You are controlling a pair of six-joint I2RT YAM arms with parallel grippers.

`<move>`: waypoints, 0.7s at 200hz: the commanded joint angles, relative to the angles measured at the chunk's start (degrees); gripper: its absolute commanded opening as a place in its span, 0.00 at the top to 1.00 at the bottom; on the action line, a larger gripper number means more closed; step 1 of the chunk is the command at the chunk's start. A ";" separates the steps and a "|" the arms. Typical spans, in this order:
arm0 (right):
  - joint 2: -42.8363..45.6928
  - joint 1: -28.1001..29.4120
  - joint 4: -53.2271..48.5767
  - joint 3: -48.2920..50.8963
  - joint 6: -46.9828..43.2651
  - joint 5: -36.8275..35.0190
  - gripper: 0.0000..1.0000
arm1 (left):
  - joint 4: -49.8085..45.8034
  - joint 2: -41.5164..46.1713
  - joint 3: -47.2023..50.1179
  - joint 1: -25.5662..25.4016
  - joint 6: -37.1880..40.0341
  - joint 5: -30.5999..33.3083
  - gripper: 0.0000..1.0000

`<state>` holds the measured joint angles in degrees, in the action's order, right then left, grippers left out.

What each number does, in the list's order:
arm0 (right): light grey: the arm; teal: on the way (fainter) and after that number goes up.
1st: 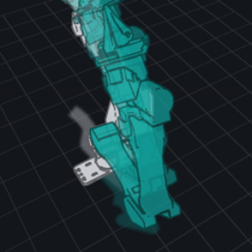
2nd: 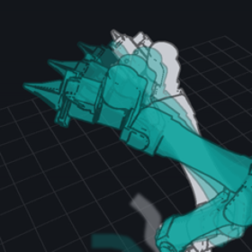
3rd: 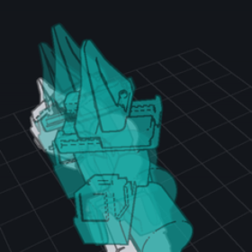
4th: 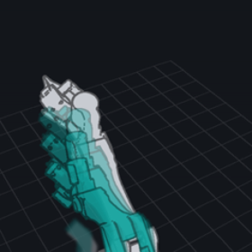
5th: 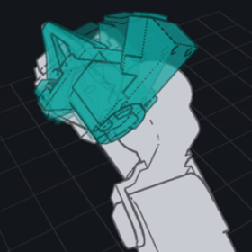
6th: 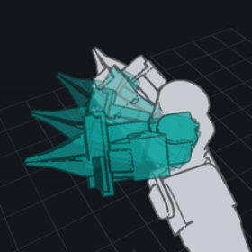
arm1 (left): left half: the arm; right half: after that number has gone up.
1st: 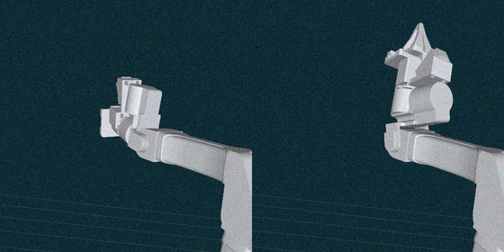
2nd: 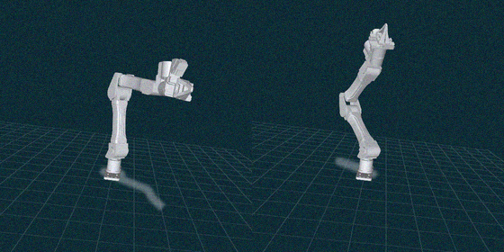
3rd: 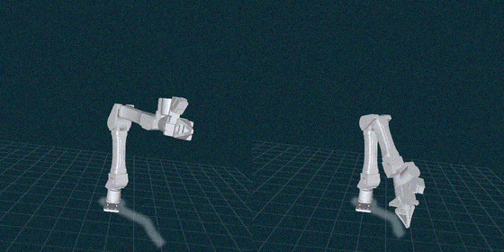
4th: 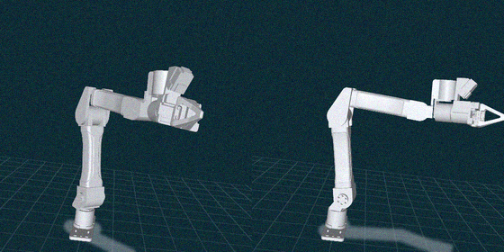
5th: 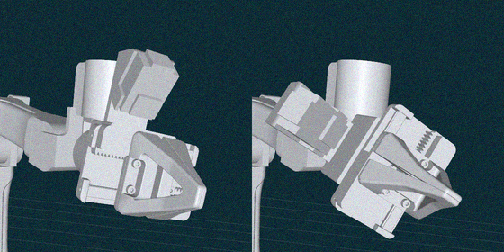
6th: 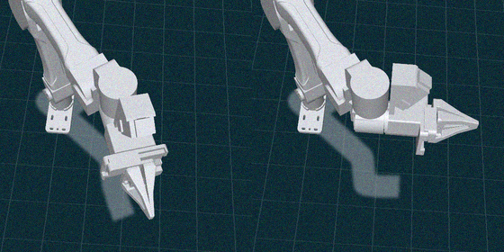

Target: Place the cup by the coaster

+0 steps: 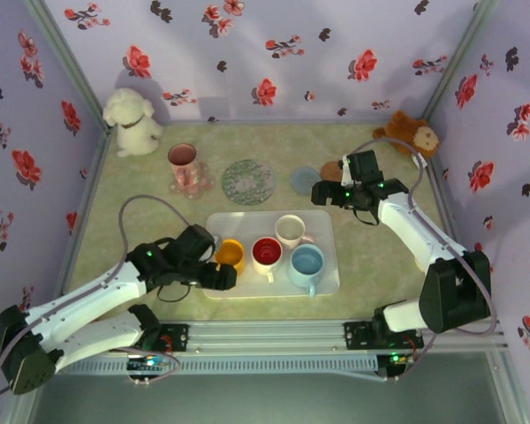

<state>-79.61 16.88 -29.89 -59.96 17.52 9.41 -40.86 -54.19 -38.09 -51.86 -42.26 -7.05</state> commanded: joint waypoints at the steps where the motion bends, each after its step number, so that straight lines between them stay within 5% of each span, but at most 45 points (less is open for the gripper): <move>1: 0.04 0.35 0.18 -0.29 -0.42 -1.07 0.01 | 8.62 -2.11 2.20 -1.32 -4.53 5.90 0.23; 140: 0.16 0.34 -0.26 -0.16 -0.49 -2.71 0.01 | 15.50 -10.95 5.01 -3.19 -6.16 5.21 0.48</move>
<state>-79.61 16.88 -29.91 -59.96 17.50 7.84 -25.47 -65.08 -33.82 -54.57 -47.16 -2.74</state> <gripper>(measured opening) 0.991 0.552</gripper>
